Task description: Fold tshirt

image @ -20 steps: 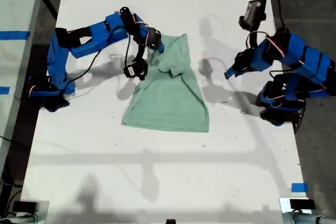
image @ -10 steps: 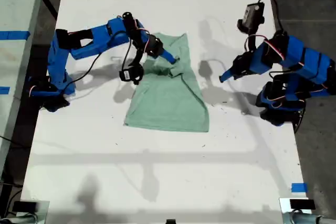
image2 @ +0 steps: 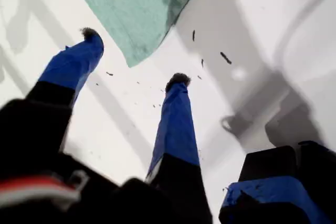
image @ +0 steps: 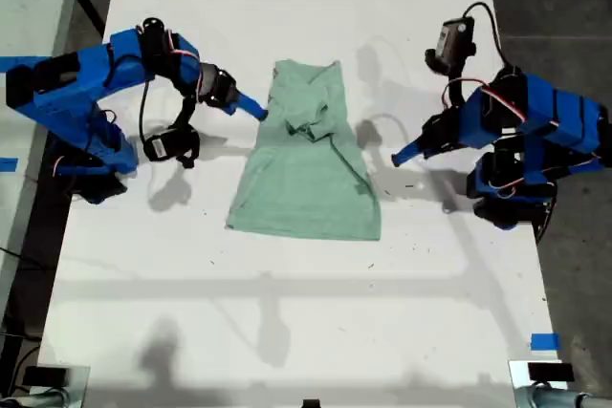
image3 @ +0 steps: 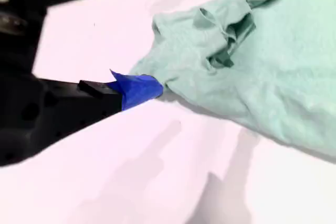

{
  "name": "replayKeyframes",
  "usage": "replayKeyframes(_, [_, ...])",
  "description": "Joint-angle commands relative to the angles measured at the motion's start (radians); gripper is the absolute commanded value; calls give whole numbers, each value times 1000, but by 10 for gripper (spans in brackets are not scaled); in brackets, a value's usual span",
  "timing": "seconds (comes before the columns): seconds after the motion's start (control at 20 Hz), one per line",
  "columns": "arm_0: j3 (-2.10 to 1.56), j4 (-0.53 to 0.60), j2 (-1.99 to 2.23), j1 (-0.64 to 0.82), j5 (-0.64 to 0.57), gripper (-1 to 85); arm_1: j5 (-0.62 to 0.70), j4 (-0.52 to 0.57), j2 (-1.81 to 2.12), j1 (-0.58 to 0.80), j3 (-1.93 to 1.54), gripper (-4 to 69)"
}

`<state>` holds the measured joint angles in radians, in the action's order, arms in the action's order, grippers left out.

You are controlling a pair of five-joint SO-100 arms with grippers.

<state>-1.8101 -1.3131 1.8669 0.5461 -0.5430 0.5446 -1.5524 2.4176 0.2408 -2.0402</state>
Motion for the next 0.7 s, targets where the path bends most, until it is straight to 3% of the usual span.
replayKeyframes(0.0, [-160,35,160,-81,109,292,-46,38,-44,-64,58,285])
replayKeyframes(0.1, [-207,54,164,-130,161,293,-100,106,-121,-103,18,286])
replayKeyframes(0.25, [-245,104,144,-183,199,294,-141,333,-169,-132,-153,282])
replayKeyframes(0.5, [-264,140,127,-192,202,294,-175,623,-287,-152,-333,260])
replayKeyframes(0.65, [-281,147,120,-178,193,295,-192,730,-417,-167,-345,246])
